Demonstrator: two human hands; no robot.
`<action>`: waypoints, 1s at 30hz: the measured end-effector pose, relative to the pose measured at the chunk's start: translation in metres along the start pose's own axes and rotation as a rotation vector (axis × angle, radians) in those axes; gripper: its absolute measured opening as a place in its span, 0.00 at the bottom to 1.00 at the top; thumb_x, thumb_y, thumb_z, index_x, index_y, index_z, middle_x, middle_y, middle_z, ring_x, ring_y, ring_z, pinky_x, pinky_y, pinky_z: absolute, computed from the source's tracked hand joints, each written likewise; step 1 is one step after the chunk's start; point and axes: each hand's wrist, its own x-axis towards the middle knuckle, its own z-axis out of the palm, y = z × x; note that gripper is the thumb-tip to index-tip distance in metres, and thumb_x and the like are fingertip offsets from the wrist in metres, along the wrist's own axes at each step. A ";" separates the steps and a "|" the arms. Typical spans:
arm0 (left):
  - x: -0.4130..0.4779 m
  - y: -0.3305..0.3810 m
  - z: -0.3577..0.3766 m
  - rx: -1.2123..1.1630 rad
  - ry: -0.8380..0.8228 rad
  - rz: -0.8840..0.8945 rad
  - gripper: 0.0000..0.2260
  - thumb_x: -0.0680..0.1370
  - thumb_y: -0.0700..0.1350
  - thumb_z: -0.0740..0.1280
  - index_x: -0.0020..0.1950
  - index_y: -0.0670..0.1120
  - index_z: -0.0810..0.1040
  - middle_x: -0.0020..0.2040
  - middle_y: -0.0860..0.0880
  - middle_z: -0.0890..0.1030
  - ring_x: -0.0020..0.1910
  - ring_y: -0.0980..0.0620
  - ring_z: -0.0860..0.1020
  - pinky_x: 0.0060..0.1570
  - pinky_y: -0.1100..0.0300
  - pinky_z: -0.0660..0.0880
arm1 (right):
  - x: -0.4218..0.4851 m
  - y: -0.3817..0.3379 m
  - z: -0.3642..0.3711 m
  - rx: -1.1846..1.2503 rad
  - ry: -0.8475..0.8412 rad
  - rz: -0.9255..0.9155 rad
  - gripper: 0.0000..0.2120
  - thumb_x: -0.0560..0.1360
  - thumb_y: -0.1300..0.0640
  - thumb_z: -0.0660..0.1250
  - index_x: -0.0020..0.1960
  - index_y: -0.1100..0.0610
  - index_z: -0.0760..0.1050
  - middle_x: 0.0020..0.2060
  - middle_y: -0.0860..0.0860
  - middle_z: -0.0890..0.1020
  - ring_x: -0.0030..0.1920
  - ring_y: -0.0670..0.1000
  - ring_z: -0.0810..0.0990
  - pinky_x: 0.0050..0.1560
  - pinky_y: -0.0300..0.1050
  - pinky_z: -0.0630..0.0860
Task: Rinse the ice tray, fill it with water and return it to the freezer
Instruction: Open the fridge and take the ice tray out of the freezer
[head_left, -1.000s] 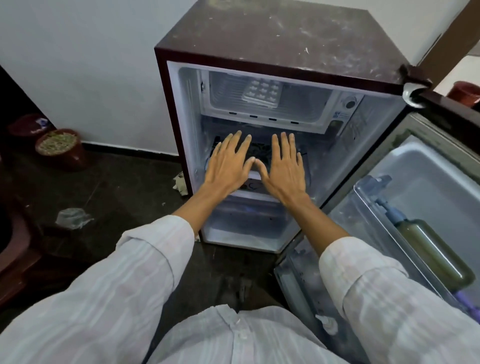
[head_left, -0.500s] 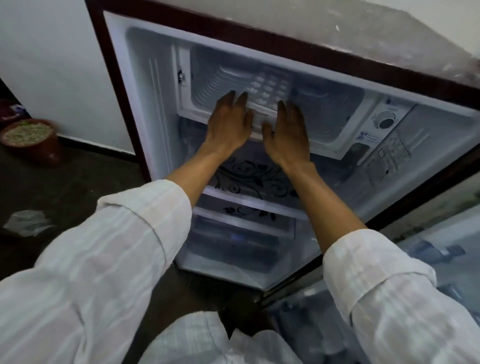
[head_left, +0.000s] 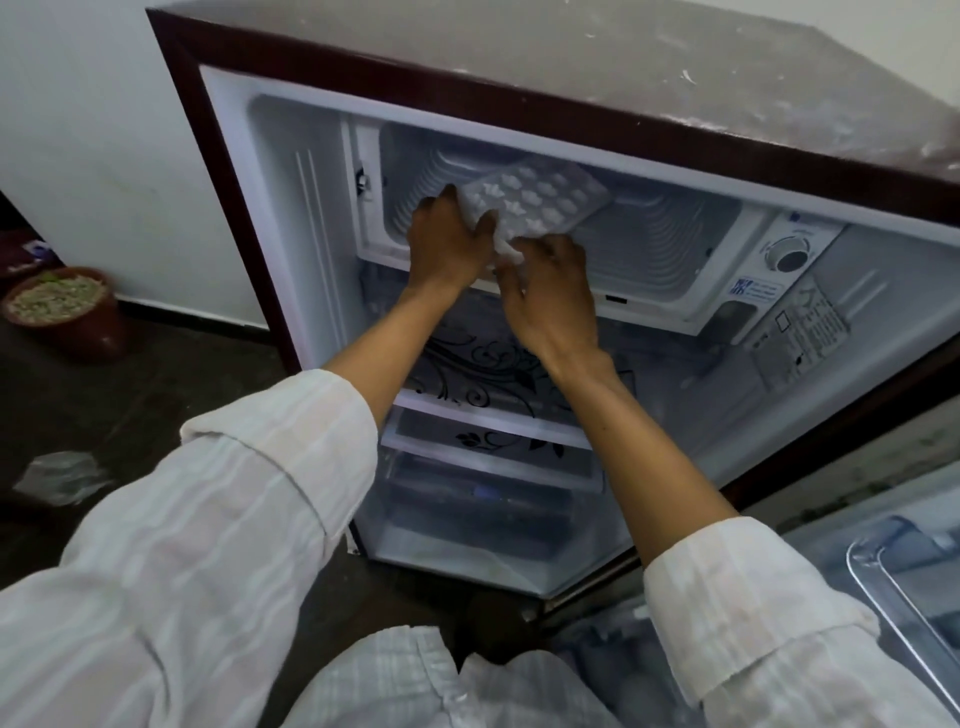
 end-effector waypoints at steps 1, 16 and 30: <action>0.001 0.002 -0.003 -0.019 0.011 -0.005 0.18 0.79 0.48 0.70 0.65 0.39 0.76 0.59 0.41 0.82 0.59 0.45 0.79 0.51 0.68 0.70 | -0.002 -0.002 0.001 0.035 0.001 -0.014 0.19 0.82 0.52 0.57 0.68 0.57 0.75 0.63 0.57 0.75 0.64 0.57 0.69 0.60 0.52 0.74; 0.000 -0.008 -0.013 -0.445 0.116 -0.531 0.12 0.73 0.38 0.75 0.55 0.42 0.82 0.54 0.46 0.84 0.51 0.48 0.83 0.49 0.52 0.84 | -0.001 -0.007 -0.009 0.312 0.090 0.059 0.13 0.82 0.56 0.61 0.61 0.60 0.79 0.58 0.53 0.80 0.59 0.51 0.78 0.61 0.45 0.75; -0.086 -0.004 -0.073 -0.801 0.067 -0.695 0.23 0.76 0.26 0.63 0.63 0.47 0.78 0.54 0.52 0.84 0.59 0.50 0.82 0.58 0.53 0.80 | -0.005 0.022 -0.059 0.098 0.006 0.653 0.32 0.80 0.42 0.62 0.77 0.60 0.64 0.75 0.60 0.66 0.76 0.62 0.60 0.76 0.57 0.56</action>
